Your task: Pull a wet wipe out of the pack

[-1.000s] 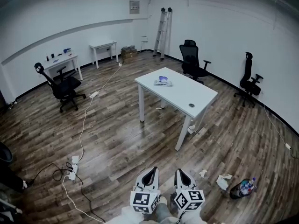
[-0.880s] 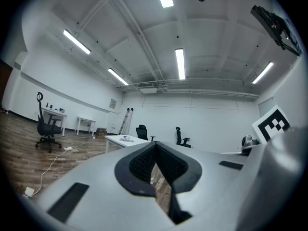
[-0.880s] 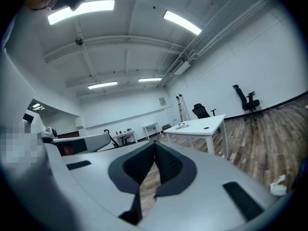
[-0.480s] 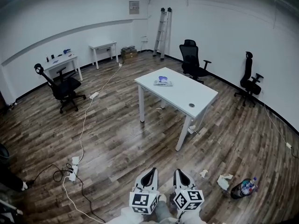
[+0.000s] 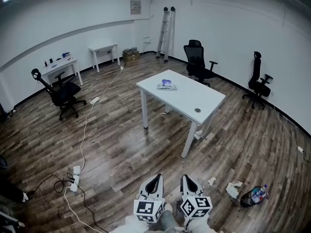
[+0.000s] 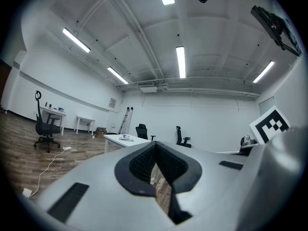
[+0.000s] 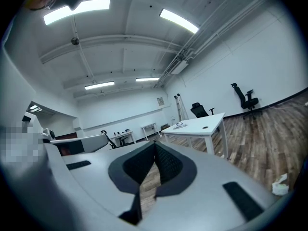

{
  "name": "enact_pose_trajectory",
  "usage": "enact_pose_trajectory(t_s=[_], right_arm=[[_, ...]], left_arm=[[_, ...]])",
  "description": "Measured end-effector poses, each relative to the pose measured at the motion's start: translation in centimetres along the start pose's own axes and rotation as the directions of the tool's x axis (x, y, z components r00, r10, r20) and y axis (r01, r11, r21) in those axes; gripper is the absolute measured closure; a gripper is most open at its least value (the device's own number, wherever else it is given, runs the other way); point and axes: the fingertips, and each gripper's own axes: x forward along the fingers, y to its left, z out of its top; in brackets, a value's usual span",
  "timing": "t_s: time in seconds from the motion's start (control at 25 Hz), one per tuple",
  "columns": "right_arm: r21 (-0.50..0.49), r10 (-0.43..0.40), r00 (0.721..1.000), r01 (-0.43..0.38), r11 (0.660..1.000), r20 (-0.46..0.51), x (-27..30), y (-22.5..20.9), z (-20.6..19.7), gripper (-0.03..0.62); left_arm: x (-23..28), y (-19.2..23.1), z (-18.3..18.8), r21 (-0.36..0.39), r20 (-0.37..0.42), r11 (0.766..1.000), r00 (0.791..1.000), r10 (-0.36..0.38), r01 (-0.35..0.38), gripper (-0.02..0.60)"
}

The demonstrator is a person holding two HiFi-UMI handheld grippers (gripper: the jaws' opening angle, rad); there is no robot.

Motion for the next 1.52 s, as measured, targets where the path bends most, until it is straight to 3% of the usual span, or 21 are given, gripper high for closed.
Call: enact_pose_trajectory(t_s=[1.52], right_arm=[[0.006,0.057,0.998,-0.057,0.998,-0.039,17.6,-7.8,5.2,0.585]], left_arm=[[18.6,4.6,-1.0,0.016,-0.043,0.999,0.998,0.038,-0.038,0.581]])
